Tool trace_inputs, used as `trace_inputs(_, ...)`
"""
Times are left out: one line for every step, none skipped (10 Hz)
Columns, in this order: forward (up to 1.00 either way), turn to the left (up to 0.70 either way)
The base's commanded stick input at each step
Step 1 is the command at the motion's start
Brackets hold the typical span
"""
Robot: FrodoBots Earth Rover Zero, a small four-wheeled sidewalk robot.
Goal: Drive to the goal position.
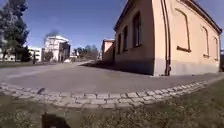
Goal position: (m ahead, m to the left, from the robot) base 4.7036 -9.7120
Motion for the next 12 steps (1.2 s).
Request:
trace_inputs(0.70,0.00)
trace_inputs(0.70,0.00)
trace_inputs(0.70,0.00)
trace_inputs(0.70,0.00)
trace_inputs(0.70,0.00)
trace_inputs(0.70,0.00)
trace_inputs(0.70,0.00)
trace_inputs(0.70,0.00)
trace_inputs(0.70,0.00)
trace_inputs(0.70,0.00)
trace_inputs(0.70,0.00)
trace_inputs(0.70,0.00)
